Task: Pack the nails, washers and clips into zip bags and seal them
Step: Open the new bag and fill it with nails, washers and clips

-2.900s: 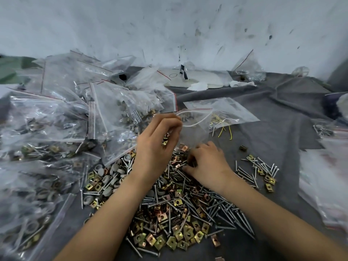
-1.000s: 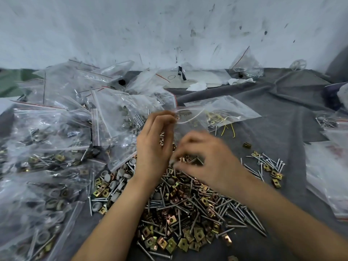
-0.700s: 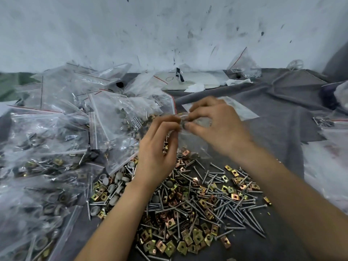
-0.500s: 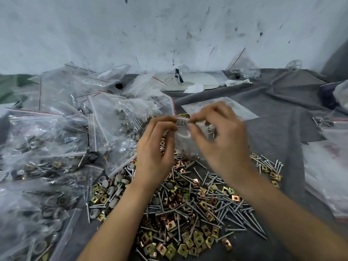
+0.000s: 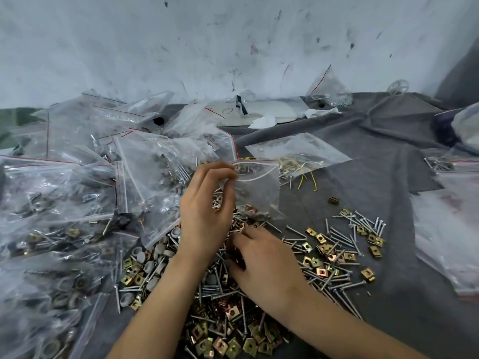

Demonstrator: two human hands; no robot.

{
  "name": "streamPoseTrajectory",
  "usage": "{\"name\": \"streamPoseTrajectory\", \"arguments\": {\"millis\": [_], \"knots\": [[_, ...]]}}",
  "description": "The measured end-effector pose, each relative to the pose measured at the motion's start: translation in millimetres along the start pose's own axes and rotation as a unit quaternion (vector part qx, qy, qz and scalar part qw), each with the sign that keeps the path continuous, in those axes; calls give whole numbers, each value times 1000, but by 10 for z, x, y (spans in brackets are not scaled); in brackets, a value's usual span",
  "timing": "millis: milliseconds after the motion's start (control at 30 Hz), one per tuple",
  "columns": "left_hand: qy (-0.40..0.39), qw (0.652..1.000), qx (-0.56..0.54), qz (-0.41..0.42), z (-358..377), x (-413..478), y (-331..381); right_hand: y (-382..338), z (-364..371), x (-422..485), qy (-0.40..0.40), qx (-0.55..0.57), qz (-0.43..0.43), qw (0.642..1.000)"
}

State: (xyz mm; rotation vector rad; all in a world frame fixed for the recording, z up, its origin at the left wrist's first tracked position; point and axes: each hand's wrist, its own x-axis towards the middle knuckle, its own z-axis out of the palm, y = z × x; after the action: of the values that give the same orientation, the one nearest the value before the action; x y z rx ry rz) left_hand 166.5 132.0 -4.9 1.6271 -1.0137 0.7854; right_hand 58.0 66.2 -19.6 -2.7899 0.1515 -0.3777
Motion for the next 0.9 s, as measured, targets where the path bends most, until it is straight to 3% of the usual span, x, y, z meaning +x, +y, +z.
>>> {"name": "streamPoseTrajectory", "arguments": {"millis": [333,467,567,633,733,900], "knots": [[9,1000,23,7,-8,27,0,-44,-18,27,-22,-50,-33,998],[7,1000,24,8,-16,26,7,8,-67,35,-25,4,-27,999],[7,1000,23,-1,-26,27,19,31,-244,47,39,161,-24,986],[2,1000,24,4,-29,32,28,34,-437,80,132,225,-40,965],[-7,999,30,16,-19,32,41,67,-709,201,266,186,-69,943],[-9,1000,21,20,-15,14,54,175,-770,384,293,67,-25,953]]}}
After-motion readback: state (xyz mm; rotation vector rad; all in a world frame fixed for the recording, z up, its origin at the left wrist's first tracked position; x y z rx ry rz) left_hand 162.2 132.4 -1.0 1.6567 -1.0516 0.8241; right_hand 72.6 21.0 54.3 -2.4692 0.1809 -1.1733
